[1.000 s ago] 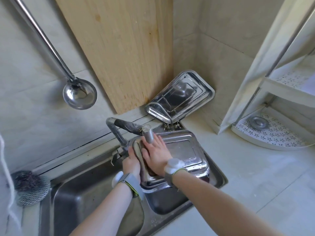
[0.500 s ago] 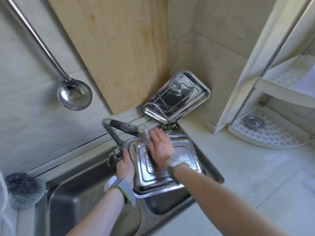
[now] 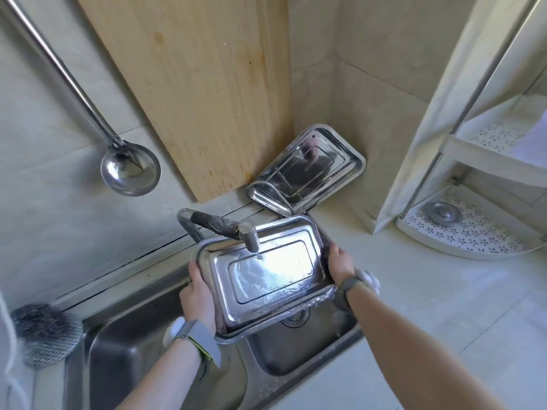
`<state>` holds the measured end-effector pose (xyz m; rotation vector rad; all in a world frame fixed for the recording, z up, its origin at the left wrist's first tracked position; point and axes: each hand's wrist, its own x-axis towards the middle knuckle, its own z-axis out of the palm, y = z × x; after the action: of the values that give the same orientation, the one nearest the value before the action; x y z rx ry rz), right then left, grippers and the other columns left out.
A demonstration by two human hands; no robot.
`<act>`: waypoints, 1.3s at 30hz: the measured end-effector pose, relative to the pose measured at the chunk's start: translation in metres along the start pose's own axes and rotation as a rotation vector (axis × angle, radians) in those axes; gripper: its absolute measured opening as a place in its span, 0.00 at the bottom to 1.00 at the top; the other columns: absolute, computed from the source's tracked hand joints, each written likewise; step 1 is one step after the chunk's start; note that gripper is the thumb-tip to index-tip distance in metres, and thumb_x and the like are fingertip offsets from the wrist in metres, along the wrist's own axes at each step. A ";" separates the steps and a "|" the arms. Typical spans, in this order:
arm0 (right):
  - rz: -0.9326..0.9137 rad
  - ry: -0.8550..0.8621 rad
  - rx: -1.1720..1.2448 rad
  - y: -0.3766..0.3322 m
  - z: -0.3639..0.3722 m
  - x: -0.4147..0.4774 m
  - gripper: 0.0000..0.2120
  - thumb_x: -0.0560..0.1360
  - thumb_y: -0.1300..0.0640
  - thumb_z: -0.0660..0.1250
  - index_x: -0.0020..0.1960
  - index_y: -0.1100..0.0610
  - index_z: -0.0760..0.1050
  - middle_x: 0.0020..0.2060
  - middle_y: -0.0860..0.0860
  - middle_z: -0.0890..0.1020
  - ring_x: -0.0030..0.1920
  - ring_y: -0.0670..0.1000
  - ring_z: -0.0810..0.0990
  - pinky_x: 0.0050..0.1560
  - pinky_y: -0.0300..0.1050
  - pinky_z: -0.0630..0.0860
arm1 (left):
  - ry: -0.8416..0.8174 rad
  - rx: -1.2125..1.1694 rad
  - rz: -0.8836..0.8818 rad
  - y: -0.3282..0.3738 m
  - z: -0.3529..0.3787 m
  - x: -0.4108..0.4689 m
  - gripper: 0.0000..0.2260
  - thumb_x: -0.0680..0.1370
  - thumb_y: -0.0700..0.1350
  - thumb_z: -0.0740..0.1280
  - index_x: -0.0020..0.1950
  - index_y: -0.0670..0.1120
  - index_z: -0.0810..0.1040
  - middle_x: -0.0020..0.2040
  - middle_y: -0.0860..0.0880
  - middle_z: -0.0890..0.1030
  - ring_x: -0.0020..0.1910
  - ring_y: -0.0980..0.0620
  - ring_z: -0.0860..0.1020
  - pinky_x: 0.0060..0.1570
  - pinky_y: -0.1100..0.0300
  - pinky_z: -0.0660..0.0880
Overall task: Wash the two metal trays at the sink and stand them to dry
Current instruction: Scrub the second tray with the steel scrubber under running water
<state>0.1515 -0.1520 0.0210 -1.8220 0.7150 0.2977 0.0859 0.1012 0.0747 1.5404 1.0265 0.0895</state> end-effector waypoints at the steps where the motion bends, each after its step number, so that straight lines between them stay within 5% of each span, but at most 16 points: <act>1: 0.059 -0.027 0.059 0.017 0.004 0.001 0.22 0.81 0.46 0.50 0.55 0.60 0.76 0.48 0.60 0.82 0.48 0.57 0.80 0.58 0.49 0.74 | 0.008 -0.001 -0.005 0.001 -0.001 0.003 0.28 0.76 0.67 0.55 0.48 0.42 0.76 0.47 0.42 0.80 0.45 0.42 0.77 0.46 0.54 0.71; 4: 0.180 -0.058 0.258 0.064 0.017 0.006 0.29 0.73 0.38 0.54 0.58 0.60 0.75 0.48 0.56 0.79 0.50 0.58 0.79 0.61 0.57 0.75 | 0.021 -0.012 -0.022 0.003 0.001 0.008 0.28 0.75 0.68 0.55 0.44 0.43 0.76 0.47 0.40 0.81 0.44 0.41 0.78 0.45 0.53 0.72; 8: 0.472 -0.019 0.769 0.050 0.010 -0.013 0.18 0.77 0.41 0.62 0.45 0.57 0.72 0.41 0.56 0.77 0.40 0.58 0.78 0.47 0.56 0.78 | 0.001 -0.015 -0.074 -0.006 0.004 0.012 0.31 0.75 0.69 0.55 0.55 0.41 0.76 0.50 0.42 0.80 0.49 0.41 0.78 0.49 0.52 0.72; 11: 0.402 0.056 0.867 0.039 0.000 0.004 0.24 0.72 0.37 0.67 0.51 0.60 0.75 0.42 0.57 0.80 0.45 0.59 0.80 0.53 0.58 0.76 | -0.069 0.062 -0.166 -0.018 0.006 0.018 0.33 0.75 0.70 0.53 0.57 0.41 0.74 0.51 0.43 0.80 0.50 0.42 0.78 0.49 0.52 0.75; 14: 0.236 0.161 0.713 0.020 -0.017 0.013 0.26 0.67 0.35 0.69 0.45 0.59 0.79 0.32 0.54 0.78 0.36 0.56 0.77 0.43 0.50 0.75 | -0.212 0.205 -0.259 -0.029 0.008 0.022 0.22 0.81 0.55 0.53 0.64 0.40 0.73 0.53 0.43 0.78 0.50 0.43 0.79 0.47 0.49 0.76; 16: 0.101 0.245 0.513 0.004 -0.027 0.012 0.28 0.66 0.35 0.69 0.47 0.61 0.79 0.34 0.56 0.80 0.38 0.58 0.79 0.43 0.52 0.77 | -0.324 0.252 -0.287 -0.029 0.012 0.017 0.18 0.82 0.51 0.57 0.69 0.44 0.68 0.61 0.45 0.75 0.56 0.43 0.77 0.51 0.46 0.77; 18: -0.105 0.247 0.335 -0.015 -0.029 0.005 0.25 0.72 0.42 0.68 0.51 0.65 0.78 0.37 0.60 0.82 0.38 0.60 0.80 0.45 0.51 0.77 | -0.420 0.204 -0.304 -0.024 0.021 0.008 0.23 0.80 0.53 0.61 0.73 0.46 0.64 0.70 0.45 0.70 0.60 0.43 0.76 0.55 0.44 0.76; 22: -0.344 0.100 0.049 -0.032 -0.013 -0.022 0.15 0.75 0.44 0.67 0.41 0.57 0.77 0.30 0.50 0.79 0.32 0.51 0.75 0.36 0.44 0.71 | -0.587 -0.111 -0.427 -0.004 0.046 -0.009 0.32 0.78 0.57 0.63 0.76 0.43 0.59 0.71 0.38 0.67 0.62 0.40 0.75 0.59 0.39 0.74; 26: -0.424 0.038 -0.046 -0.026 0.001 -0.039 0.11 0.75 0.43 0.66 0.42 0.51 0.77 0.32 0.52 0.81 0.33 0.51 0.77 0.38 0.45 0.75 | -0.594 -0.217 -0.533 0.016 0.058 -0.017 0.26 0.72 0.61 0.69 0.64 0.51 0.65 0.72 0.38 0.62 0.63 0.31 0.72 0.53 0.30 0.74; 30: -0.439 -0.061 -0.013 -0.018 0.002 -0.042 0.15 0.75 0.43 0.66 0.36 0.53 0.75 0.26 0.46 0.74 0.29 0.47 0.70 0.35 0.43 0.68 | -0.577 -0.209 -0.578 0.019 0.066 -0.011 0.29 0.72 0.63 0.69 0.64 0.51 0.62 0.61 0.38 0.71 0.67 0.25 0.65 0.52 0.25 0.70; 33: -0.401 -0.139 -0.006 -0.013 0.002 -0.045 0.21 0.73 0.44 0.68 0.27 0.51 0.65 0.21 0.44 0.66 0.26 0.47 0.63 0.33 0.42 0.62 | -0.550 -0.165 -0.598 0.017 0.071 -0.006 0.35 0.69 0.59 0.74 0.69 0.52 0.60 0.72 0.35 0.60 0.64 0.23 0.66 0.47 0.26 0.73; 39: -0.296 -0.373 -0.069 0.002 -0.009 -0.047 0.17 0.74 0.44 0.67 0.36 0.56 0.81 0.26 0.49 0.75 0.26 0.47 0.70 0.33 0.41 0.69 | -0.546 -0.205 -0.572 0.006 0.073 0.001 0.06 0.74 0.38 0.63 0.48 0.42 0.67 0.60 0.34 0.71 0.54 0.30 0.73 0.48 0.28 0.73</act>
<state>0.1122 -0.1453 0.0474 -1.8386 0.1742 0.4533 0.1322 0.0463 0.0587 0.9571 0.9367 -0.5778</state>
